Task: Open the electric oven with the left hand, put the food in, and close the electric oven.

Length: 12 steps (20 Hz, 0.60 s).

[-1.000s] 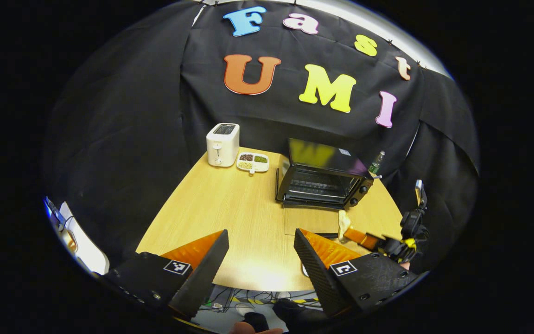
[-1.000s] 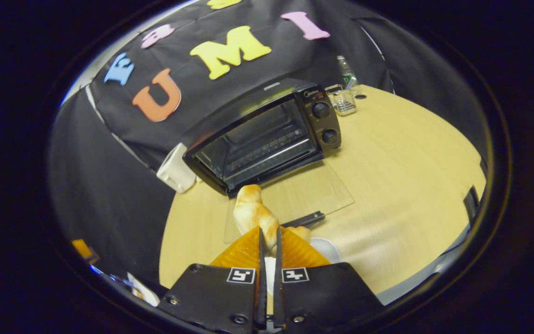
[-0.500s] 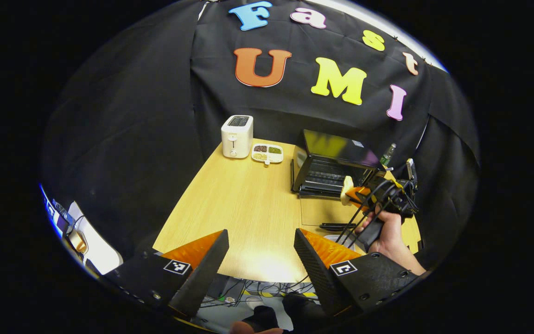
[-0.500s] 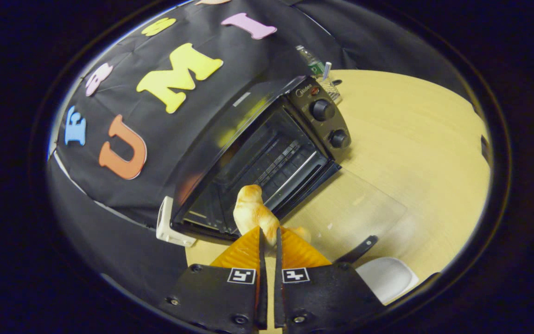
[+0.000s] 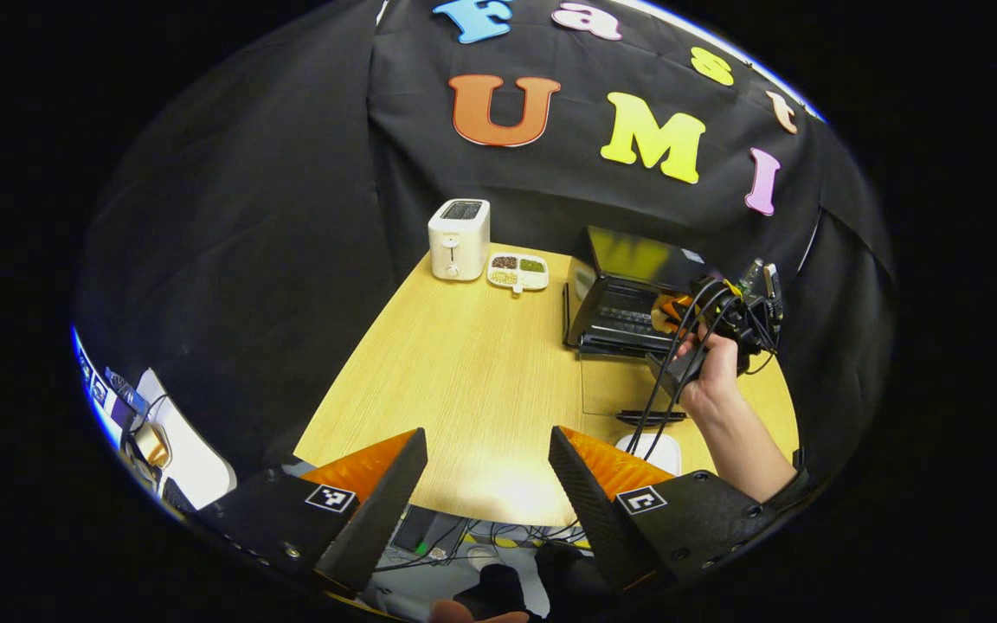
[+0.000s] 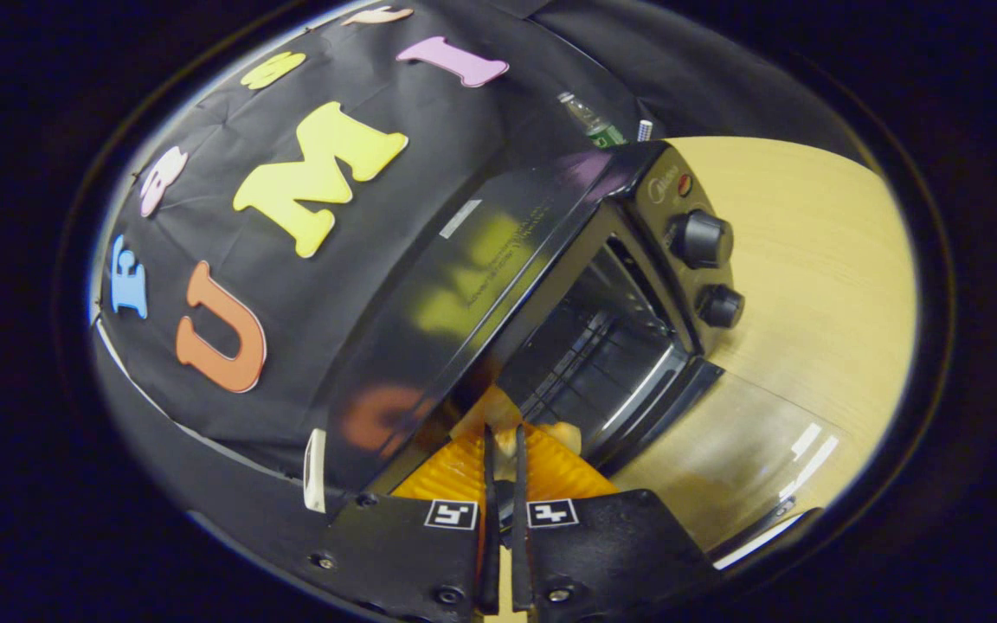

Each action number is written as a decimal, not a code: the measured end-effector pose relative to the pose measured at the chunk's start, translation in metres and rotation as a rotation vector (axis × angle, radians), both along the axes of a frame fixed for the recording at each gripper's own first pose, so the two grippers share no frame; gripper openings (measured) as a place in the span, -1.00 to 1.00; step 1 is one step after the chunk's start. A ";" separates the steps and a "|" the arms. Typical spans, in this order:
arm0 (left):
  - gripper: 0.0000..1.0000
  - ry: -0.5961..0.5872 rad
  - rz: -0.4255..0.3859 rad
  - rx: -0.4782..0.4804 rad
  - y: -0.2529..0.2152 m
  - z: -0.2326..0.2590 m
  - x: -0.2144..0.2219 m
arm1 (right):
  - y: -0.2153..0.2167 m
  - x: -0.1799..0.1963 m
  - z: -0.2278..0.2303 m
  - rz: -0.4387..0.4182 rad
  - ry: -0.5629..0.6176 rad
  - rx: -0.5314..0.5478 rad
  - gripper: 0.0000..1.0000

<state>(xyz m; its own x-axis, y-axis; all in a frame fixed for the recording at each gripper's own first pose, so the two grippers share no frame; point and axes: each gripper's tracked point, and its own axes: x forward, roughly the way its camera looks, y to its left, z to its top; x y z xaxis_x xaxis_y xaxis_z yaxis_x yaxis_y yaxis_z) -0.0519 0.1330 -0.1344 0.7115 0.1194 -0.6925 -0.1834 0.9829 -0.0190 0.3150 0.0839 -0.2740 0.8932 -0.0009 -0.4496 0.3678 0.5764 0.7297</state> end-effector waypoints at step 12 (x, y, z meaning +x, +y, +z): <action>0.88 0.027 -0.050 0.004 -0.013 -0.003 0.015 | 0.034 0.012 -0.016 0.056 -0.124 0.018 -0.02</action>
